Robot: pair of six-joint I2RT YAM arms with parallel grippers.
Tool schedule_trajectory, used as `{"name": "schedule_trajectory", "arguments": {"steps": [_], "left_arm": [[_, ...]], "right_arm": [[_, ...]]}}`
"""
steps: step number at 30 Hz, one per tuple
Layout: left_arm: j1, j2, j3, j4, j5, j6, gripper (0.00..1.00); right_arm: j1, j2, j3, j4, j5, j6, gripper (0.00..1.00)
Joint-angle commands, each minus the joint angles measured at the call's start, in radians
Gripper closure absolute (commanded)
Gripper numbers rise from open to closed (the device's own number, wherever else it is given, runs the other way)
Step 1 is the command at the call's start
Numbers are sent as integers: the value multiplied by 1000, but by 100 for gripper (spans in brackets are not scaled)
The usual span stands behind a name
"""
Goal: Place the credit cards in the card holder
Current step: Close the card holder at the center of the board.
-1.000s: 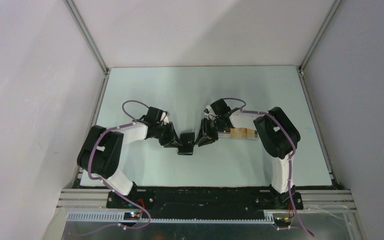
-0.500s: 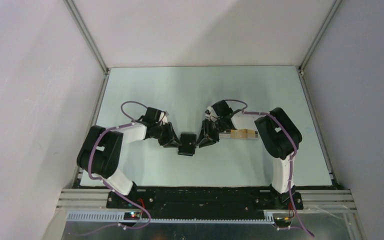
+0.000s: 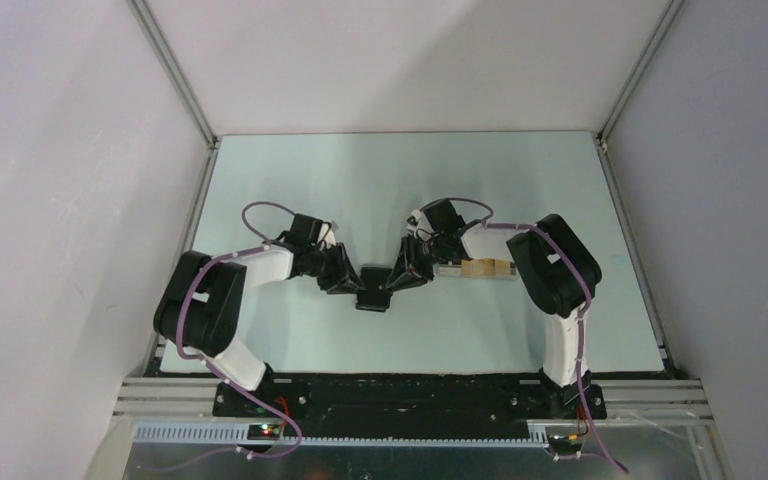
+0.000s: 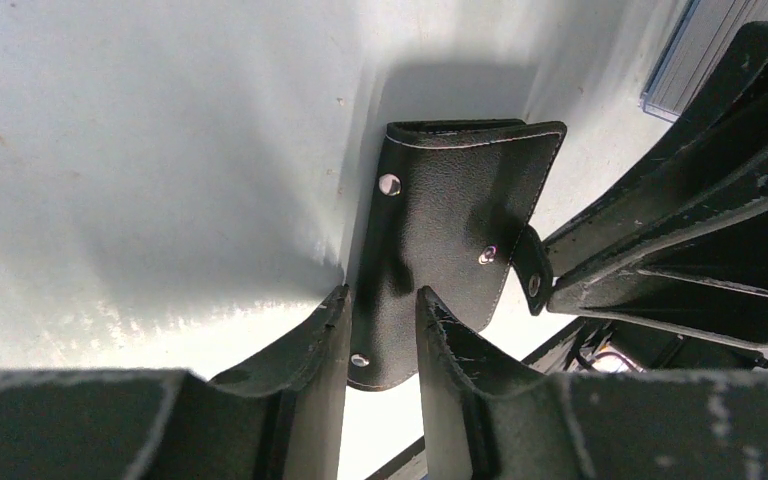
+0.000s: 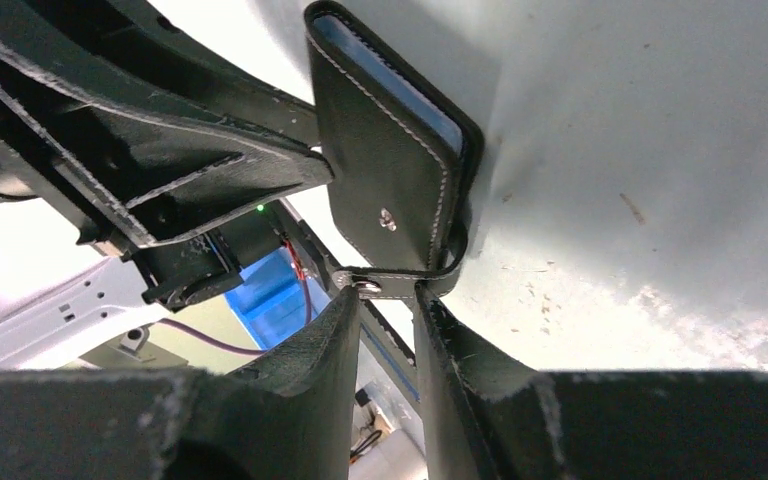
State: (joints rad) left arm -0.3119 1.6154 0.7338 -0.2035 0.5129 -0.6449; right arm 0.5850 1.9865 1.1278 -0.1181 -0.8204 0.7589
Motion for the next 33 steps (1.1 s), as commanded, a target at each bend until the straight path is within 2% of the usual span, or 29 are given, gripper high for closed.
{"name": "schedule_trajectory", "arguments": {"steps": [1, 7, 12, 20, 27, 33], "left_arm": [[2, -13, -11, 26, 24, 13, 65], [2, -6, -17, 26, 15, 16, 65], [-1, -6, -9, 25, 24, 16, 66], [-15, 7, 6, 27, 44, 16, 64], [-24, 11, 7, 26, 49, 14, 60], [-24, -4, 1, 25, 41, 12, 60]], "right_arm": [[0, 11, 14, -48, 43, -31, 69], [10, -17, 50, -169, 150, -111, 69], [27, 21, 81, -204, 165, -117, 69], [36, 52, 81, -106, 82, -48, 68], [44, 70, 78, -62, 76, -5, 68], [46, 60, 59, 33, 74, 48, 69]]}}
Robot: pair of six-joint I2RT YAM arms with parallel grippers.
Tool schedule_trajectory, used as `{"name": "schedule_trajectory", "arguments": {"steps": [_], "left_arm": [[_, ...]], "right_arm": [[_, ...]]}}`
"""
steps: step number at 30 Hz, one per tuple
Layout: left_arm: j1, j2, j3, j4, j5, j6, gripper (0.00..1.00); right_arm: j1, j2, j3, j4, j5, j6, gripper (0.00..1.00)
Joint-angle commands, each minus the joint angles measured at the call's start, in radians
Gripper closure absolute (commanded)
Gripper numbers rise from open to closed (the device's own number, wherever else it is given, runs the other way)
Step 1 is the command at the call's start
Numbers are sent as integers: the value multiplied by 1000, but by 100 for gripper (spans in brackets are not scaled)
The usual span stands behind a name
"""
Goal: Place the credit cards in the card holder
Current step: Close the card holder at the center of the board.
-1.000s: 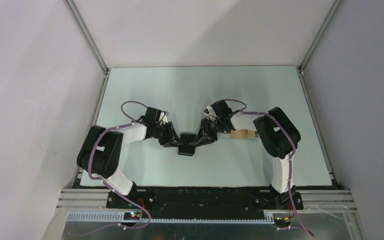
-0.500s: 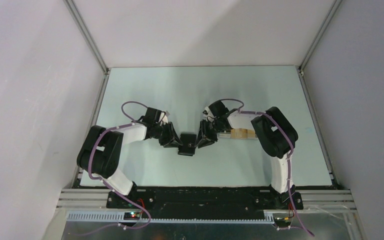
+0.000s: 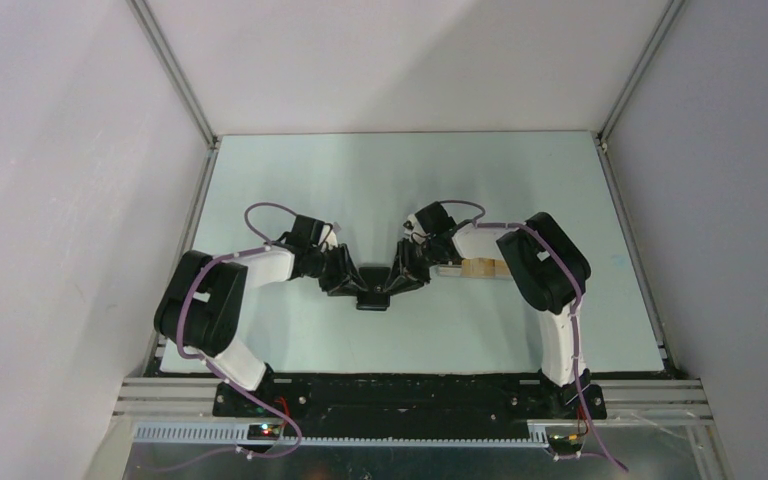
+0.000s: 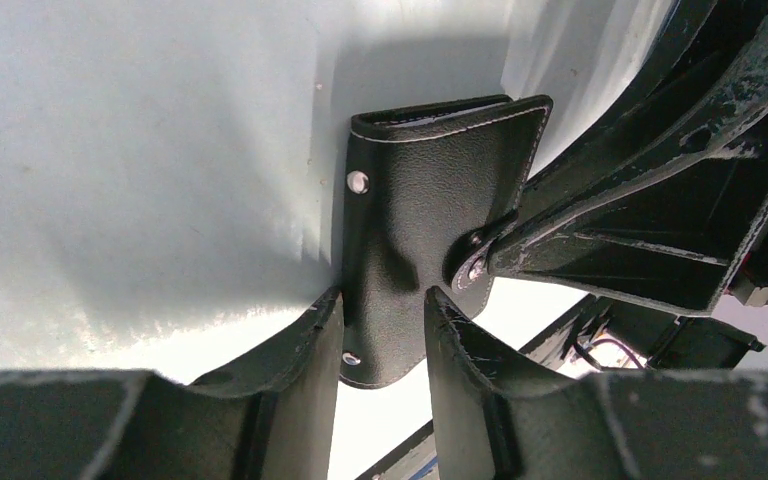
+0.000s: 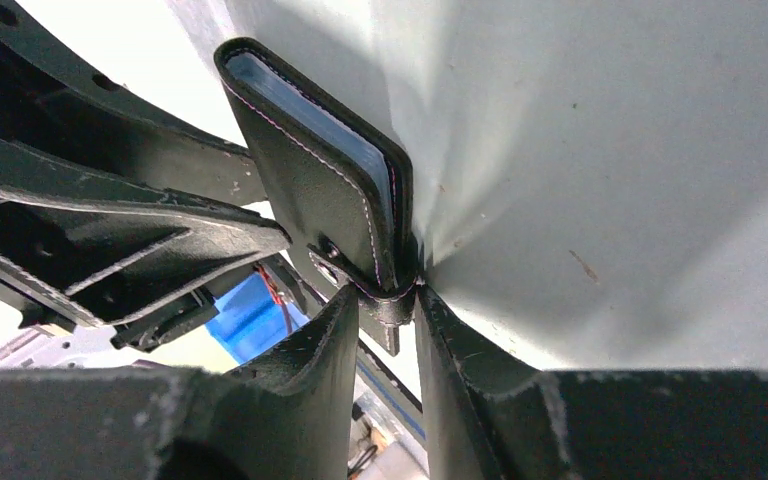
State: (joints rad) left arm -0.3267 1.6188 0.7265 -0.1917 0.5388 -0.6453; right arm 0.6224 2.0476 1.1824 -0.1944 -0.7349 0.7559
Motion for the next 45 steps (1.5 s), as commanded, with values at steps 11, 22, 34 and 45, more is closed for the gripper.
{"name": "schedule_trajectory", "arguments": {"steps": [11, 22, 34, 45], "left_arm": [[-14, -25, 5, 13, -2, 26, 55], [-36, -7, 22, -5, -30, 40, 56], [-38, -2, 53, -26, -48, 53, 53], [-39, 2, 94, -28, -56, 27, 24]], "right_arm": [[20, -11, -23, 152, 58, 106, 68], [33, 19, -23, 219, 105, 163, 68], [69, 77, -22, 207, 148, 143, 70], [109, 123, 35, 40, 203, 62, 72]]}}
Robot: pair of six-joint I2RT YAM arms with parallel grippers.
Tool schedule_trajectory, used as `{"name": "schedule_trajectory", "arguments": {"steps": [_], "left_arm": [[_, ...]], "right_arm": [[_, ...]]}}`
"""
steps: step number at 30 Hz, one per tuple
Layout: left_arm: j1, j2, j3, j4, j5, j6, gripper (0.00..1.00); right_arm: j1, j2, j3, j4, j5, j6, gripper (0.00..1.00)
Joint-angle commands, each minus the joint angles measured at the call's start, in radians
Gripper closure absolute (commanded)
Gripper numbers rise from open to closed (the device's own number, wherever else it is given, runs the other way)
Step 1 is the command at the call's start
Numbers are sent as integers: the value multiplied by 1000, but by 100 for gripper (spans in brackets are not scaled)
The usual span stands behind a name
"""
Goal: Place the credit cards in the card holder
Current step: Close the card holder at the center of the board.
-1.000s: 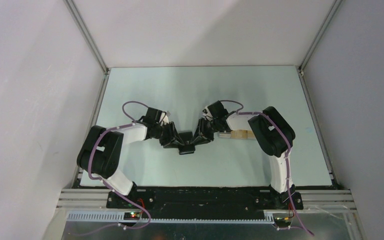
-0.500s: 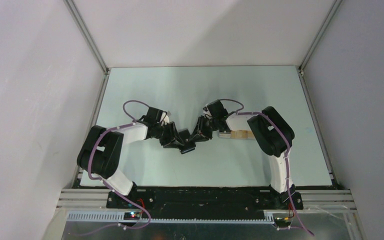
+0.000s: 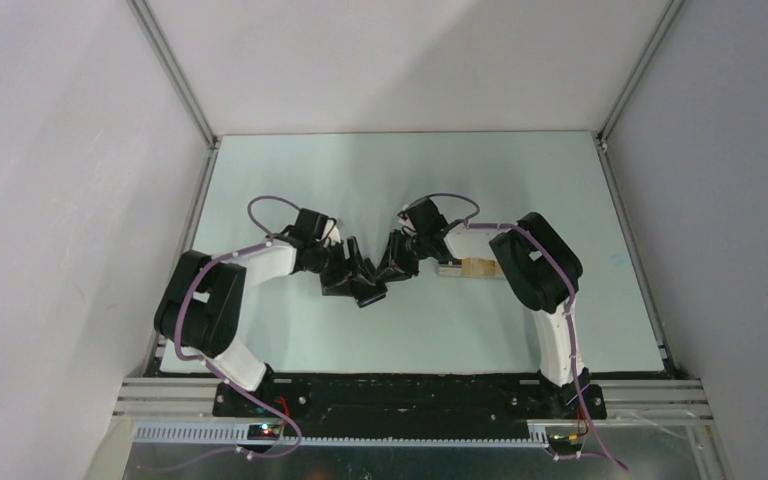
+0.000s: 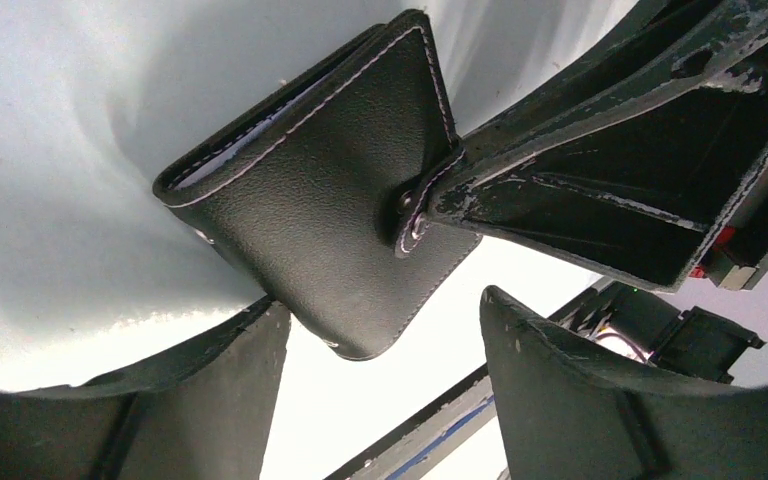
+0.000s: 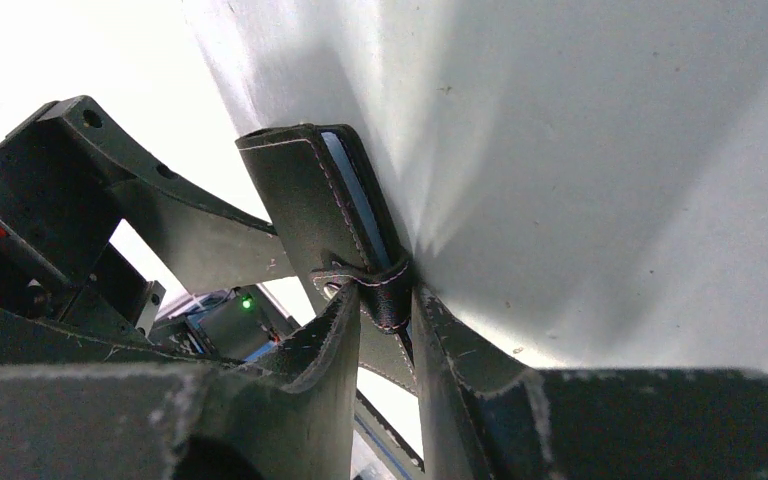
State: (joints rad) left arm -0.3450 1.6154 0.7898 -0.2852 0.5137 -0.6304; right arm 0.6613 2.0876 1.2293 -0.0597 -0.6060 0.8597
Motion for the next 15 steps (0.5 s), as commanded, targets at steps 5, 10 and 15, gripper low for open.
{"name": "schedule_trajectory", "arguments": {"steps": [5, 10, 15], "left_arm": [[-20, 15, 33, 58, -93, 12, 37], [-20, 44, 28, 50, -126, 17, 49], [-20, 75, 39, 47, -140, 7, 47]], "right_arm": [[68, 88, -12, -89, 68, -38, 72], [66, 93, -11, -85, 57, -38, 72], [67, 94, -12, -80, 51, -37, 72]]}}
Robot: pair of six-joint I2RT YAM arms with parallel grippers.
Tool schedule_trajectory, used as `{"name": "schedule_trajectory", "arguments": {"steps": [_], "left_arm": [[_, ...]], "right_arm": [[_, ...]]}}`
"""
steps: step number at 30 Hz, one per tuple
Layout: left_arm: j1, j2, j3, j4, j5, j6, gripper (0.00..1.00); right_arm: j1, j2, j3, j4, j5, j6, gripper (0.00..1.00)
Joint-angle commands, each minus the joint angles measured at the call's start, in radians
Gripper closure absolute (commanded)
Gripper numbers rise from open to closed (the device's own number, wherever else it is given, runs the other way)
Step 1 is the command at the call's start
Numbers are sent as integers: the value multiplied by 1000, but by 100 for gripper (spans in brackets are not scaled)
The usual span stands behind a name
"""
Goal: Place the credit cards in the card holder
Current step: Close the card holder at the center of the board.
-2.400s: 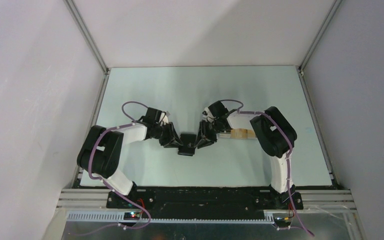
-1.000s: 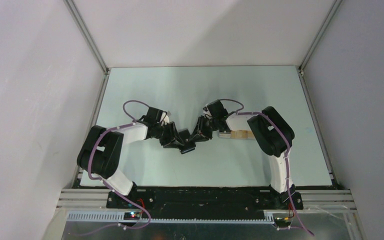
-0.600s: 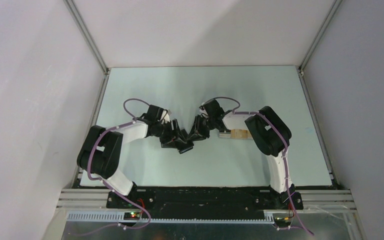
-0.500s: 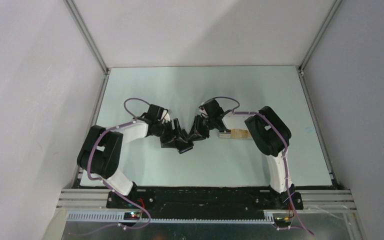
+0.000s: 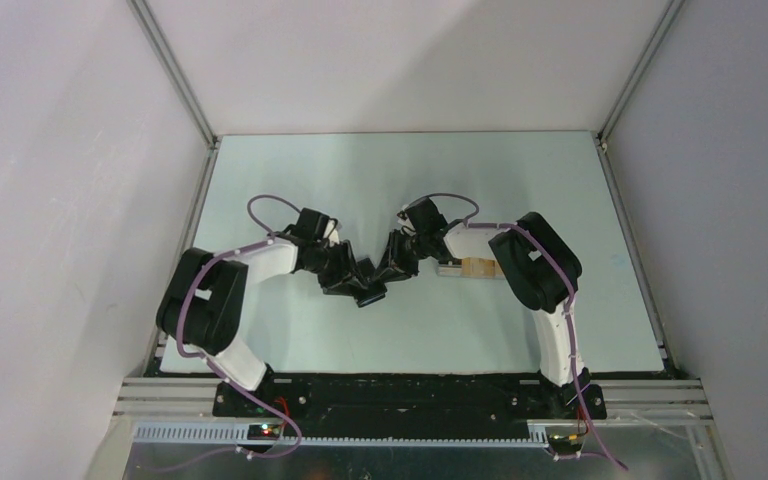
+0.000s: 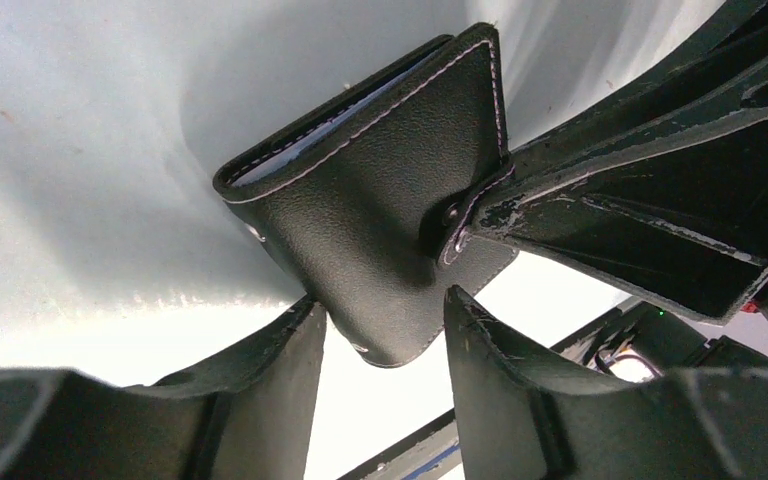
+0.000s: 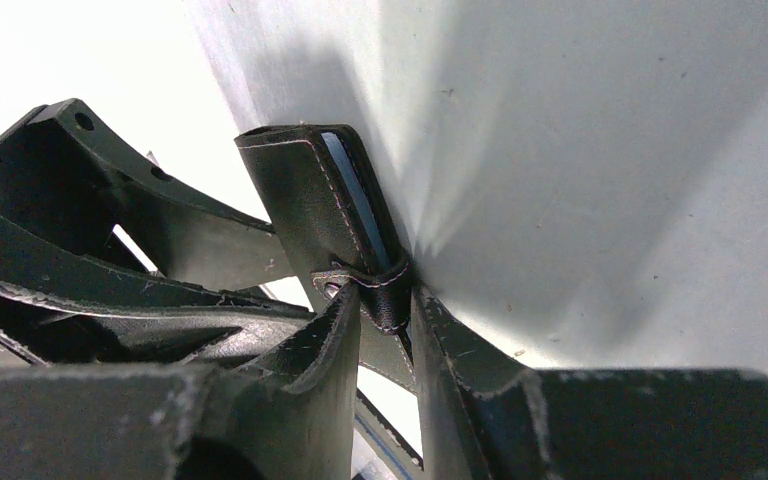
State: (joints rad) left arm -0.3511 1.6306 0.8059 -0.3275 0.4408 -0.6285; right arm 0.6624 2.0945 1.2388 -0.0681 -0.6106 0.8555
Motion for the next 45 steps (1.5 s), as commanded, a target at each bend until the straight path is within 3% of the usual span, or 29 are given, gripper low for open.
{"name": "schedule_trajectory", "arguments": {"steps": [1, 4, 6, 14, 18, 25, 37, 43, 45], "left_arm": [[-14, 69, 29, 91, -56, 4, 45], [-12, 85, 39, 97, -18, 9, 33], [-6, 83, 32, 119, -8, -1, 32], [5, 82, 18, 131, -88, -33, 54], [6, 110, 32, 129, -92, -51, 53], [8, 149, 50, 157, -30, -54, 38], [15, 160, 45, 188, -117, -118, 53], [9, 177, 71, 167, -164, -131, 54], [5, 192, 81, 165, -153, -129, 48]], "right_arm": [[65, 89, -22, -72, 55, -33, 72], [64, 92, -22, -72, 50, -33, 72], [63, 94, -21, -69, 45, -32, 71], [65, 99, -22, -59, 32, -30, 71], [65, 104, -22, -54, 26, -30, 71], [66, 111, -21, -50, 17, -29, 72], [66, 122, -21, -42, 1, -29, 72], [67, 126, -21, -35, -2, -28, 72], [68, 128, -21, -34, -4, -27, 72]]}}
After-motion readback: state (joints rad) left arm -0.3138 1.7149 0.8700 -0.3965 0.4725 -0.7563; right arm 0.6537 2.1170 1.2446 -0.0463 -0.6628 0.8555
